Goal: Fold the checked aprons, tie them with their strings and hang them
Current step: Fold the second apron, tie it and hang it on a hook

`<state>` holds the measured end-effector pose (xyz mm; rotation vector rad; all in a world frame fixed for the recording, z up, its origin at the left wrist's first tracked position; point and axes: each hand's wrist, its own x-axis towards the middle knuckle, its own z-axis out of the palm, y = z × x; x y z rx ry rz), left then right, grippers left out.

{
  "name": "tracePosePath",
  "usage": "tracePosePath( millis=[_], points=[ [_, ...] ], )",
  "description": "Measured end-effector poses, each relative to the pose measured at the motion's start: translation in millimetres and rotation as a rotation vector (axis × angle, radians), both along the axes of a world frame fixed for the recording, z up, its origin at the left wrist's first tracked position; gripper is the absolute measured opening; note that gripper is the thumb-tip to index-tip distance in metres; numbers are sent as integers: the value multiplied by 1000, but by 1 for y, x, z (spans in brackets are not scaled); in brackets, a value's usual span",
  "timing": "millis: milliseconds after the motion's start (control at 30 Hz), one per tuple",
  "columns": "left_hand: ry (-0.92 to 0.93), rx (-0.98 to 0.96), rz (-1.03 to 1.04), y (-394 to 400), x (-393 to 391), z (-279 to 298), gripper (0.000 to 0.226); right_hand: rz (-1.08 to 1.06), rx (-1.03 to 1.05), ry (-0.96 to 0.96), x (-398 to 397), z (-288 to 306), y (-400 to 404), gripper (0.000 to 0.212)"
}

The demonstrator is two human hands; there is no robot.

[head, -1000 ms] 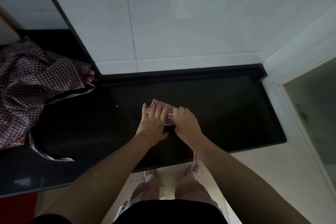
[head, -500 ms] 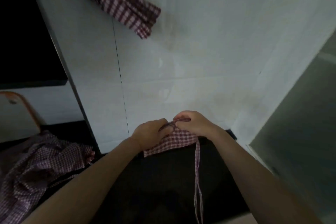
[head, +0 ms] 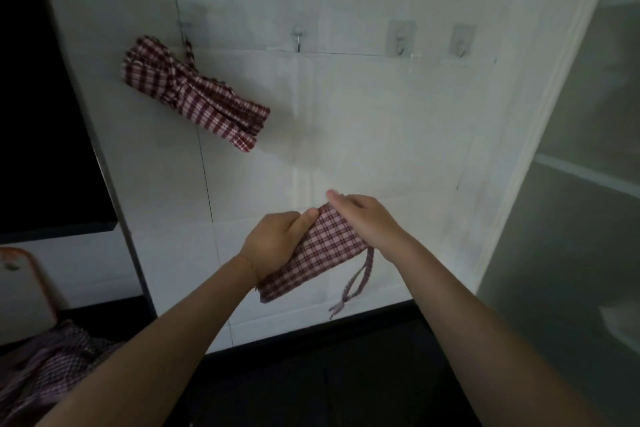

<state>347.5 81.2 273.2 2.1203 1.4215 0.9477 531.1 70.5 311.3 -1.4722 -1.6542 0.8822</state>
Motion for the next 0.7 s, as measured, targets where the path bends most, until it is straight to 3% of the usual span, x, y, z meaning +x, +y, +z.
tracePosePath(
  millis=[67,233,433,600,700],
  points=[
    [-22,28,67,0,-2,7,62,-73,-73,36,3,6,2,55],
    [-215,-97,168,8,-15,12,71,24,-1,116,27,-2,10,26],
    [-316,-211,171,5,-24,9,77,103,24,178,28,-2,7,15],
    [-354,-239,142,-2,-26,10,71,-147,223,-12,20,-1,5,13],
    [-360,-239,136,-6,-23,12,69,-73,172,100,12,6,-4,14]
  ],
)
